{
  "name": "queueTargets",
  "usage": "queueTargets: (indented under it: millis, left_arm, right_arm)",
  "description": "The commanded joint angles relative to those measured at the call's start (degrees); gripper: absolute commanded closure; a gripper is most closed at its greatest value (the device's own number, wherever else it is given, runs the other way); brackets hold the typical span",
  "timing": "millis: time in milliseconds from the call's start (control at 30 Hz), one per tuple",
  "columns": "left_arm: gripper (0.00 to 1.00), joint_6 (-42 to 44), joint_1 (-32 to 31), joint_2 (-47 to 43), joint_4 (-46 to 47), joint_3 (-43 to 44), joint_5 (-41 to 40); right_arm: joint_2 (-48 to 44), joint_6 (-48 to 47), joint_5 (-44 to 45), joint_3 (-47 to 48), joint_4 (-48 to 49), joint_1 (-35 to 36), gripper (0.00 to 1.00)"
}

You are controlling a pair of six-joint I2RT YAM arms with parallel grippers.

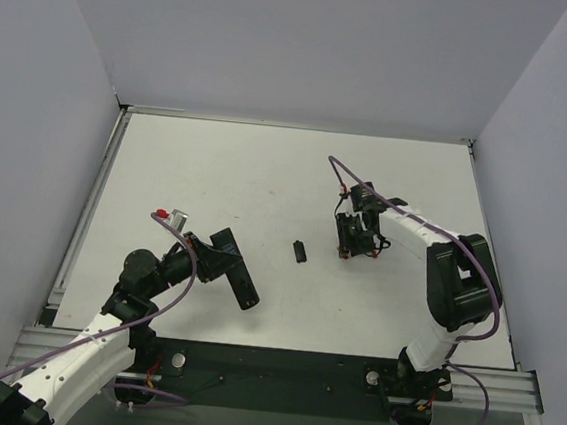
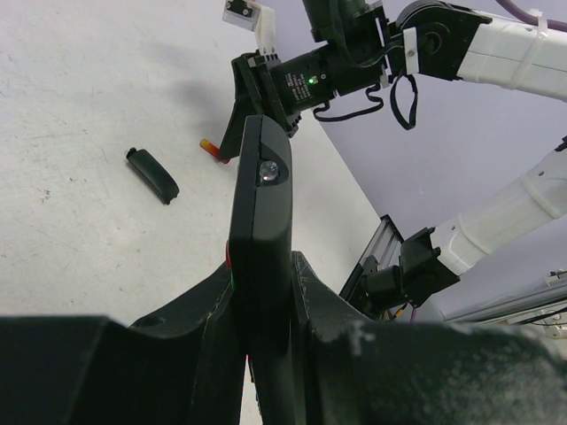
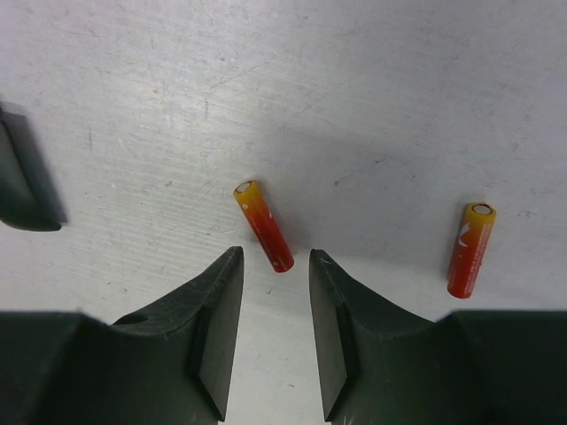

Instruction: Load the batteries into the remote control

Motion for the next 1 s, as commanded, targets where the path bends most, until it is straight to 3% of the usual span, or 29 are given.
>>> queueTargets:
  millis: [0,667,967]
  left_arm:
    - [1.0,-0.3,0.1,-0.2,3.7,0.8,0.7]
    - [1.0,1.1,0.1,-1.5,-0.2,1.2,-0.7]
    - [1.0,-2.4,0.1,-1.4,0.0,-0.7,-5.8]
  right_arm:
    - [-6.7,0.3,1.6,1.5,-2.3,-0.7,0.68]
    - [1.1,-0.9,-0.3,3.0,-3.5,-0.6,0.75]
    - [3.7,-1.5,0.7,3.2,-3.4,1.1,0.85]
